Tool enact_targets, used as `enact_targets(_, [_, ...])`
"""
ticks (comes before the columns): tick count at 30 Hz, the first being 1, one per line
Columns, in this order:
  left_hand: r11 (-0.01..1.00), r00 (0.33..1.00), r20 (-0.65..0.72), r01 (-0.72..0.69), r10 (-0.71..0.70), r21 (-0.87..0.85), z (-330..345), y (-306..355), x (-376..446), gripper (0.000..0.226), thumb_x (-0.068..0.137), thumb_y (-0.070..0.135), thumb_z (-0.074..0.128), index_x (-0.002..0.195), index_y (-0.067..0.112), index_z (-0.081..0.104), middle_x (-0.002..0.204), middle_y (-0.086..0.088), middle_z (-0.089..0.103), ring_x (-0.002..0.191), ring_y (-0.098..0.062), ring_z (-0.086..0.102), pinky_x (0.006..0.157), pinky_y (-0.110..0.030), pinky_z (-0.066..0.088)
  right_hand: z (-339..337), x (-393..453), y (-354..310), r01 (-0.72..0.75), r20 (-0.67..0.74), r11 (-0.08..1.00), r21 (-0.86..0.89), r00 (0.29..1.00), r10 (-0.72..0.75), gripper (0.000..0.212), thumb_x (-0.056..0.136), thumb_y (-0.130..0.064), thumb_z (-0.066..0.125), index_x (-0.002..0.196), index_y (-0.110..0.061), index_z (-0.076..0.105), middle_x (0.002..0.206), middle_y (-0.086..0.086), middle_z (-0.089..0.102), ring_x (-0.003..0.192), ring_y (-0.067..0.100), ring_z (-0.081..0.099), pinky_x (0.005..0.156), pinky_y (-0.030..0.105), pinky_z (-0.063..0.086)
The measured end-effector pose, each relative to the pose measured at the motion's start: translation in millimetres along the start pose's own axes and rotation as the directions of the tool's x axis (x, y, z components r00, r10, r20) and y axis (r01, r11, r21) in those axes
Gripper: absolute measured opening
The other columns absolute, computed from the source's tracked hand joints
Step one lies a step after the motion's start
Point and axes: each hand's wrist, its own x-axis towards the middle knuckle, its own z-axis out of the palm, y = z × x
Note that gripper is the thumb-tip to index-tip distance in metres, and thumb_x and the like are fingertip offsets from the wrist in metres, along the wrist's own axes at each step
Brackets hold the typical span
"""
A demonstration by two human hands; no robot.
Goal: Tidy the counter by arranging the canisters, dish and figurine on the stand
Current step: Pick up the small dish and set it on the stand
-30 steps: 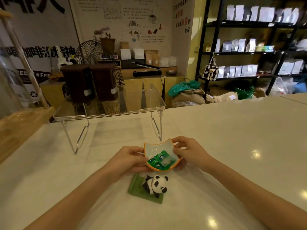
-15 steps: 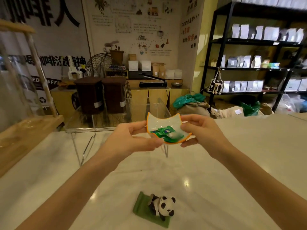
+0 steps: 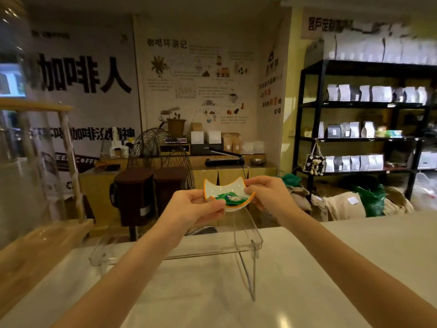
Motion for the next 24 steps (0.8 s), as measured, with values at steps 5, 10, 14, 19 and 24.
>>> enact_targets(5, [0.993, 0.996, 0.001, 0.090, -0.091, 0.071, -3, -12, 30, 0.031, 0.076, 0.000, 0.065, 0.106, -0.005, 0.058, 0.098, -0.014, 0.068, 0.078, -0.015, 0.068, 0.065, -0.019, 0.059, 9, 31, 14, -0.017, 0.006, 0.993, -0.117, 1.000, 0.017, 0.021, 0.077, -0.001, 0.063, 0.095, -0.007, 0.071, 0.094, 0.007, 0.066, 0.100, 0.024, 0.061, 0.093, 0.037, 0.050])
enact_targets(10, [0.983, 0.988, -0.012, 0.156, -0.156, 0.099, -4, -25, 51, 0.032, 0.077, -0.002, 0.063, 0.108, -0.008, 0.056, 0.092, -0.011, 0.066, 0.079, -0.017, 0.065, 0.063, -0.019, 0.057, 18, 49, 33, -0.059, 0.004, 0.987, -0.151, 0.998, 0.060, 0.022, 0.079, -0.007, 0.062, 0.100, -0.006, 0.070, 0.106, 0.013, 0.069, 0.104, 0.026, 0.061, 0.097, 0.043, 0.048])
enact_targets(14, [0.968, 0.979, -0.038, 0.205, -0.202, 0.142, -3, -31, 64, 0.037, 0.079, -0.001, 0.062, 0.114, -0.010, 0.053, 0.108, -0.020, 0.063, 0.078, -0.016, 0.064, 0.061, -0.018, 0.056, 22, 56, 44, -0.077, 0.003, 0.988, -0.136, 0.997, 0.079, 0.025, 0.087, -0.019, 0.053, 0.101, -0.008, 0.070, 0.109, 0.011, 0.069, 0.105, 0.023, 0.059, 0.096, 0.037, 0.046])
enact_targets(19, [0.960, 0.971, -0.050, 0.237, -0.232, 0.148, -5, -38, 76, 0.036, 0.080, 0.002, 0.061, 0.114, -0.010, 0.055, 0.105, -0.019, 0.063, 0.077, -0.015, 0.063, 0.059, -0.017, 0.056, 26, 60, 54, -0.102, -0.011, 0.984, -0.146, 0.995, 0.102, 0.032, 0.089, -0.026, 0.046, 0.107, -0.013, 0.068, 0.123, 0.007, 0.063, 0.121, 0.024, 0.049, 0.109, 0.045, 0.035])
enact_targets(24, [0.962, 0.970, -0.070, 0.240, -0.233, 0.128, -7, -41, 80, 0.034, 0.081, 0.001, 0.060, 0.113, -0.010, 0.055, 0.092, -0.016, 0.063, 0.075, -0.015, 0.062, 0.056, -0.016, 0.055, 30, 60, 62, -0.115, 0.018, 0.981, -0.155, 0.993, 0.119, 0.042, 0.090, -0.040, 0.038, 0.118, -0.020, 0.061, 0.133, 0.005, 0.056, 0.131, 0.028, 0.038, 0.112, 0.050, 0.025])
